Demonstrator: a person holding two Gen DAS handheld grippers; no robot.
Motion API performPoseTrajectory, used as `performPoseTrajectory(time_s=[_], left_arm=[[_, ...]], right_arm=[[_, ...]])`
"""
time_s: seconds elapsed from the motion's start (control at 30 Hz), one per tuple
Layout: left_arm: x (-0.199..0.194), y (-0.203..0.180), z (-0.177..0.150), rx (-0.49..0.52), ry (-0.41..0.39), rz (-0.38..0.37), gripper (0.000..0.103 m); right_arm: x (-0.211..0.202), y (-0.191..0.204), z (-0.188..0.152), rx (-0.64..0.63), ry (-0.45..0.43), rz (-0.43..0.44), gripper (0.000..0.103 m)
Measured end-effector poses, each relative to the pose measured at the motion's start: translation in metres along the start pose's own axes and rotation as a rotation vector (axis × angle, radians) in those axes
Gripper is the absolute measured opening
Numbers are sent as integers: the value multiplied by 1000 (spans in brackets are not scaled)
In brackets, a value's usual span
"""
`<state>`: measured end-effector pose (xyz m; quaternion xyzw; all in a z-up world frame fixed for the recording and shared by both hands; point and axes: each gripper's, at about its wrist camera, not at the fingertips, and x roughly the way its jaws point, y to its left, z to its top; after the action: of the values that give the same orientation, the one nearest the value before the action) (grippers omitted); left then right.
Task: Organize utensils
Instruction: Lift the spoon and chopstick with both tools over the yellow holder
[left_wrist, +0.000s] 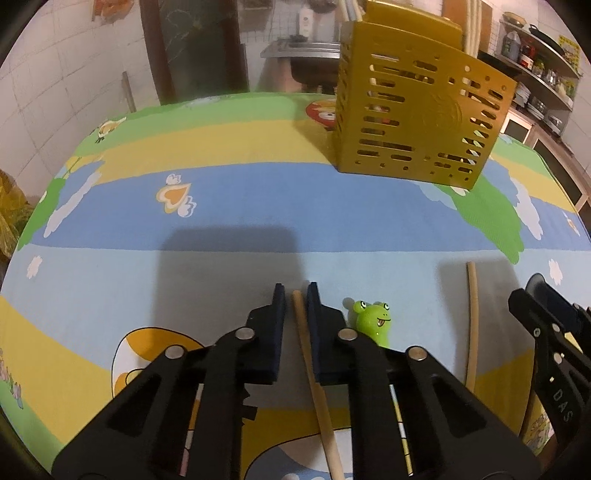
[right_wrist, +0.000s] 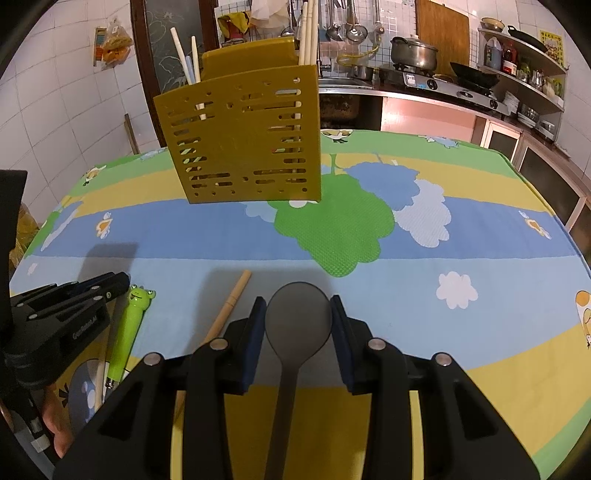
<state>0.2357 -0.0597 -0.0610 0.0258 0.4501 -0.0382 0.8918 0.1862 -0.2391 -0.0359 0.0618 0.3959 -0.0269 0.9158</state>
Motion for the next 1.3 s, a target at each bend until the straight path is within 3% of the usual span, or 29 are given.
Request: performPoseTrajectory(time_s=[0.4, 0.97, 1.3], left_arm=[[-9, 10, 0, -51, -23, -71, 7], [-87, 20, 5, -57, -336, -80, 5], [-121, 29, 13, -63, -409, -130, 5]], right_arm=[[-6, 2, 1, 0, -36, -1, 35], [-58, 0, 10, 21, -284, -5, 35], [-82, -2, 24, -12, -380, -38, 35]])
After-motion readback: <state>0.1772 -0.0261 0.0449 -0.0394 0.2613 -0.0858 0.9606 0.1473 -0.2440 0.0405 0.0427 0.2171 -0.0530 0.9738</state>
